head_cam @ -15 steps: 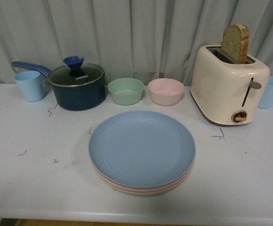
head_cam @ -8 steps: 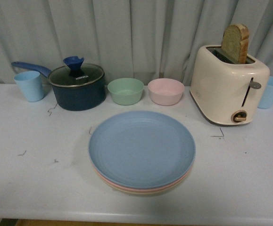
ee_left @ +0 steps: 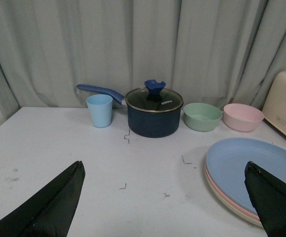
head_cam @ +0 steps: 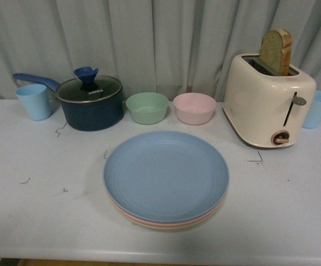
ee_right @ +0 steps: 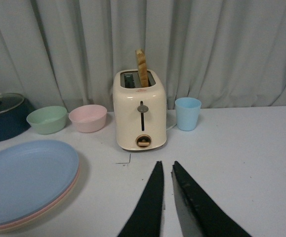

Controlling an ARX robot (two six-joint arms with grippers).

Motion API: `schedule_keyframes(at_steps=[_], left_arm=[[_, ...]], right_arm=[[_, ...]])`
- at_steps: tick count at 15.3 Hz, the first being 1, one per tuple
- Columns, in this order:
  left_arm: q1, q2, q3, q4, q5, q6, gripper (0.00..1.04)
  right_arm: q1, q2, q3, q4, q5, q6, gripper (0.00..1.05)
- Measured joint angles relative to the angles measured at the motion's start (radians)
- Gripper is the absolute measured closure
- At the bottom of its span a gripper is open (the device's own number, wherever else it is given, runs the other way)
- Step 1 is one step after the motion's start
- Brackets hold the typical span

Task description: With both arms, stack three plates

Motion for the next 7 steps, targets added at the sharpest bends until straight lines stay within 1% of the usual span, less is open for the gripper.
schedule_keyframes(at_steps=[2, 3, 4, 5, 6, 7], left_arm=[[0.0, 0.0, 0.0, 0.0, 0.0, 0.0, 0.07], [0.0, 0.0, 0.0, 0.0, 0.0, 0.0, 0.07], [0.0, 0.0, 0.0, 0.0, 0.0, 0.0, 0.07], [0.0, 0.0, 0.0, 0.0, 0.0, 0.0, 0.07], [0.0, 0.0, 0.0, 0.0, 0.0, 0.0, 0.07], [0.0, 0.0, 0.0, 0.0, 0.0, 0.0, 0.07]], right_arm=[[0.0, 0.0, 0.0, 0.0, 0.0, 0.0, 0.75], [0.0, 0.0, 0.0, 0.0, 0.0, 0.0, 0.66], [0.0, 0.0, 0.0, 0.0, 0.0, 0.0, 0.53], [0.0, 0.0, 0.0, 0.0, 0.0, 0.0, 0.44], [0.0, 0.0, 0.0, 0.0, 0.0, 0.0, 0.22], [0.0, 0.0, 0.0, 0.0, 0.0, 0.0, 0.07]])
